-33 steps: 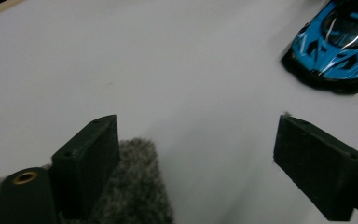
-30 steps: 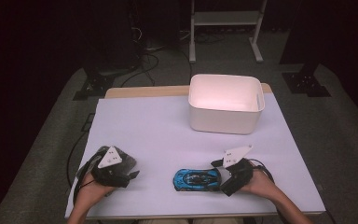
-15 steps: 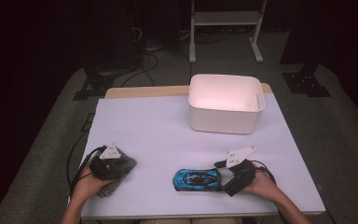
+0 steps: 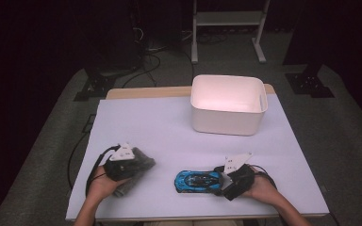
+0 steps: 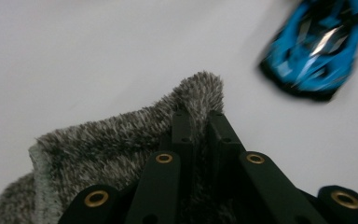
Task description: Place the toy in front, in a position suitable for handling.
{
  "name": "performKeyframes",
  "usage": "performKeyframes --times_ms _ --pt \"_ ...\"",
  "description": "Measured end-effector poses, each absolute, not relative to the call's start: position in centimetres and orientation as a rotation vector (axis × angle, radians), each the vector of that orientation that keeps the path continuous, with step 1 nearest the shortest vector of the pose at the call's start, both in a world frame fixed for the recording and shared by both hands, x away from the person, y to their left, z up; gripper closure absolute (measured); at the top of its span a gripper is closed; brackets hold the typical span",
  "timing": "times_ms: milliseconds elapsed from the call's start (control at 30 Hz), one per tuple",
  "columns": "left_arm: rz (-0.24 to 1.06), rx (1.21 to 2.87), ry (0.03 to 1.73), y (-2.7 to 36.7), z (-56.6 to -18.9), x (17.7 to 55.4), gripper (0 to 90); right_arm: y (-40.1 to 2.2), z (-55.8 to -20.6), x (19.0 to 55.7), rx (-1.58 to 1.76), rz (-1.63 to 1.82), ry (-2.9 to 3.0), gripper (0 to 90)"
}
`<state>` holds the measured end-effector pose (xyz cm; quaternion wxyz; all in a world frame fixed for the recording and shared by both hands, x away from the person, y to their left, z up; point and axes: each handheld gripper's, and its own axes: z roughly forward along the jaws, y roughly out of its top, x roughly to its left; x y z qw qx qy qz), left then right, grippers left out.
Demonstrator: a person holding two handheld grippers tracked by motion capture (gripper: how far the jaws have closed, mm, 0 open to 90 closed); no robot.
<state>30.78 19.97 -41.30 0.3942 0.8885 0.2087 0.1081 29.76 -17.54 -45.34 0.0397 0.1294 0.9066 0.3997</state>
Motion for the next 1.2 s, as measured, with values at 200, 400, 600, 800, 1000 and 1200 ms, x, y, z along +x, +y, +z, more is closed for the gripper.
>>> performKeyframes --times_ms 200,400,600,800,1000,1200 --pt "0.158 2.312 0.345 13.9 -41.9 30.6 83.8 -17.5 -45.5 29.6 0.369 1.2 2.768 19.4" --pt "0.046 2.294 0.273 10.7 -42.7 31.0 84.1 -17.4 -45.6 29.4 0.374 1.187 2.756 18.8" --pt "-0.022 2.281 0.193 8.2 -42.2 30.8 84.0 -17.3 -45.7 29.3 0.367 1.183 2.742 18.4" --pt "-0.034 2.278 0.217 9.6 -42.7 30.8 83.8 -17.2 -45.7 29.2 0.34 1.158 2.737 18.4" --pt "-0.012 2.287 0.282 12.6 -43.4 30.5 83.6 -17.1 -45.7 29.0 0.321 1.125 2.725 19.5" --pt "0.012 2.294 0.33 13.9 -43.7 30.9 83.3 -17.2 -45.8 29.0 0.327 1.129 2.724 19.6"
